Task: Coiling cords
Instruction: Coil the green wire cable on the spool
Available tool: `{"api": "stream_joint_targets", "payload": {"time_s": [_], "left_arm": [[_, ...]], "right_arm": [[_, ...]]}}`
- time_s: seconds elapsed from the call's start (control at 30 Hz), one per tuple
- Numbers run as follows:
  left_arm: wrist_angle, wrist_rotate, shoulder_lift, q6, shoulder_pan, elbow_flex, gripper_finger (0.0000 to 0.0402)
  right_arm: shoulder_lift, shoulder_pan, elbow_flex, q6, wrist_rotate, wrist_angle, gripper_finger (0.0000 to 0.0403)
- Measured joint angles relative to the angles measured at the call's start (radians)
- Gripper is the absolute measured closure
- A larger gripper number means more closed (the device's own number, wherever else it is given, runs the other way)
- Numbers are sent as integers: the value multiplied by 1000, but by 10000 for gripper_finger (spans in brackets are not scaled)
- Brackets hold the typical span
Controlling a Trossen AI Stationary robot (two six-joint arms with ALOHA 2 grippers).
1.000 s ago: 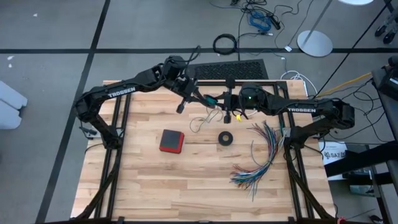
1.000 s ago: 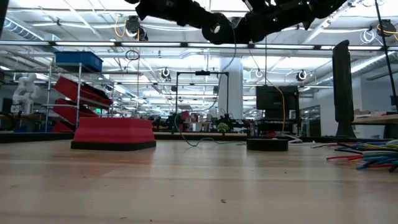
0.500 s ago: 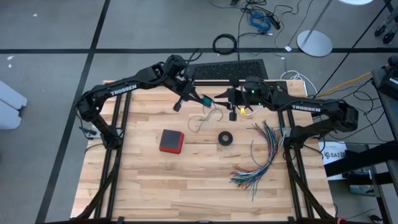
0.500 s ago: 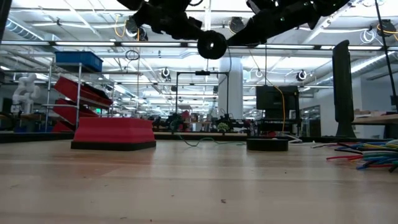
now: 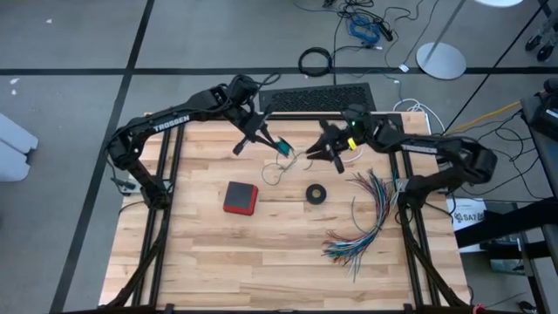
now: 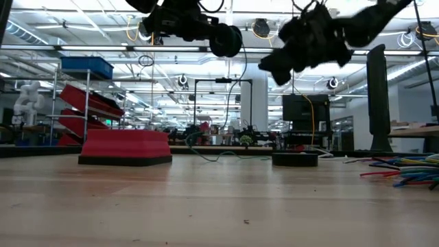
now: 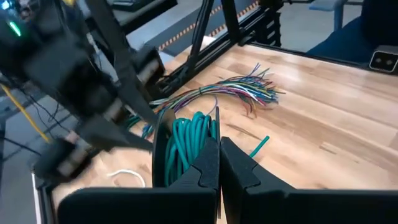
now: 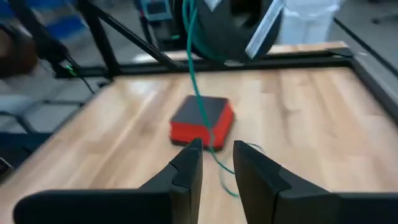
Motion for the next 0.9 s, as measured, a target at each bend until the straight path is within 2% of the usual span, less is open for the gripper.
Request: {"api": "stream_joint_targets", "payload": {"time_s": [0.13, 0.2, 0.4, 0.6, 0.9], "left_arm": [[7, 28, -1, 30, -3, 1, 401], [12, 41, -2, 42, -3, 1, 401], [48, 92, -2, 42, -3, 2, 401], [65, 135, -3, 42, -3, 2, 401], [88, 158, -3, 42, -2, 3, 401]], "right_arm": [[99, 4, -120, 132, -95, 390, 327], [151, 15, -147, 181, -105, 577, 327], [335, 63, -152, 184, -104, 846, 327], [475, 78, -125, 197, -186, 948, 328], [505, 108, -78, 162, -204, 992, 328]]}}
